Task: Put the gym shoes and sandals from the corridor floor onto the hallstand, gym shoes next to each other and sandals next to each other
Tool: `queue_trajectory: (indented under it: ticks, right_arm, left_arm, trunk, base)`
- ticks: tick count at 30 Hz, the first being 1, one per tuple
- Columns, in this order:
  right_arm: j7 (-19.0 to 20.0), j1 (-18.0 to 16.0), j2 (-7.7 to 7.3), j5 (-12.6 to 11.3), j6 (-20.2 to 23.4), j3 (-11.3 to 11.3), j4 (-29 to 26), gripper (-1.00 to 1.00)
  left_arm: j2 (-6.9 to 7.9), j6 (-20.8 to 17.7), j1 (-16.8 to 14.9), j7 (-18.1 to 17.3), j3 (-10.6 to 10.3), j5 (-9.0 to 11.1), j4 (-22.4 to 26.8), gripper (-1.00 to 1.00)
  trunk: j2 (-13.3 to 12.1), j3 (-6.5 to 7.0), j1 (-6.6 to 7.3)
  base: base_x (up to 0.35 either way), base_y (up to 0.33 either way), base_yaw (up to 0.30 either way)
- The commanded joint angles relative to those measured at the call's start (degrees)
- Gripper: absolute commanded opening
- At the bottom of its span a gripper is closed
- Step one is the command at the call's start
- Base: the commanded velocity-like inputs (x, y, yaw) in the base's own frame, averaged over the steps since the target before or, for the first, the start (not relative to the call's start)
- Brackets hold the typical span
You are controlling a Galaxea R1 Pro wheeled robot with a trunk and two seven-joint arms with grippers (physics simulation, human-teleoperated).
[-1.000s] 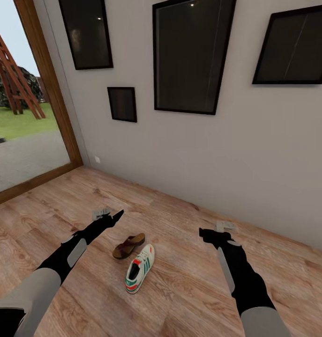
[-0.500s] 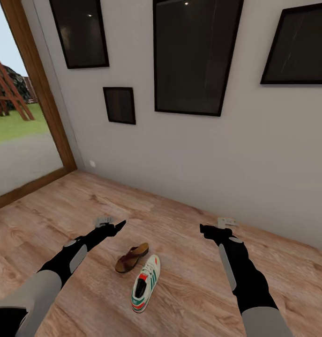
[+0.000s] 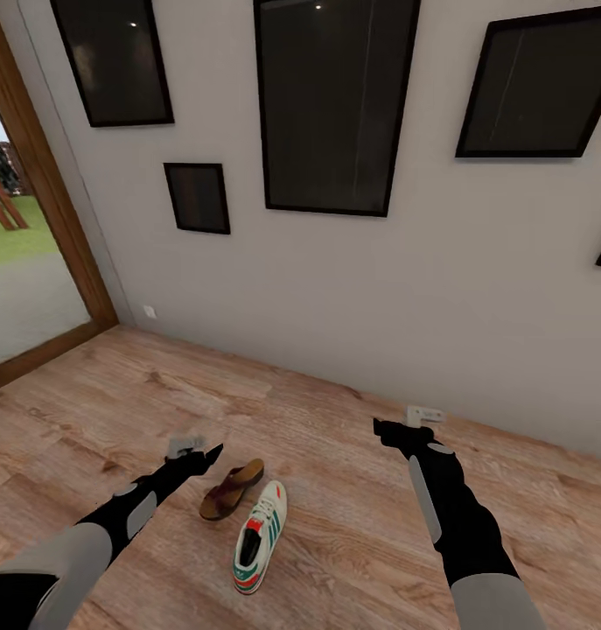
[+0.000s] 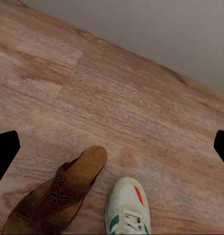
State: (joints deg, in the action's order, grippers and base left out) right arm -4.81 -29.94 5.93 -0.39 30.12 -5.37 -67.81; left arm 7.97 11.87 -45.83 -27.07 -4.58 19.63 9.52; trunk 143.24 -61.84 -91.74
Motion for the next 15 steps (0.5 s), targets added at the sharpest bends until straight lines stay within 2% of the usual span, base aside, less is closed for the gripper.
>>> queue_trajectory:
  ticks: [1, 5, 11, 15]
  right_arm:
    - [-0.2, 0.0, 0.04, -0.1, 0.3, -0.1, -0.1, 1.00]
    - [-0.2, 0.0, 0.04, -0.1, 0.3, -0.1, 0.0, 1.00]
    - [-0.1, 0.0, 0.04, -0.1, 0.3, -0.1, -0.1, 1.00]
    - [-0.1, 0.0, 0.04, -0.1, 0.3, -0.1, 0.0, 1.00]
  left_arm:
    - [0.02, 0.7, -0.1, 0.5, -0.5, 0.5, -0.8, 1.00]
    - [-0.06, 3.3, -0.1, 3.0, -0.5, 0.5, -3.7, 1.00]
    - [-0.10, 4.1, -0.1, 3.6, -0.5, 0.5, -7.3, 1.00]
    - [-0.21, 4.2, 0.0, 3.7, -0.5, 0.5, -8.0, 1.00]
  trunk:
    - [0.0, -0.05, 0.01]
    - [0.0, -0.05, 0.01]
    - [0.0, -0.05, 0.01]
    - [0.0, -0.05, 0.01]
  base:
    - [0.000, 0.000, -0.012]
    - [0.000, 0.000, -0.114]
    - [0.000, 0.000, -0.222]
    - [0.000, 0.000, -0.245]
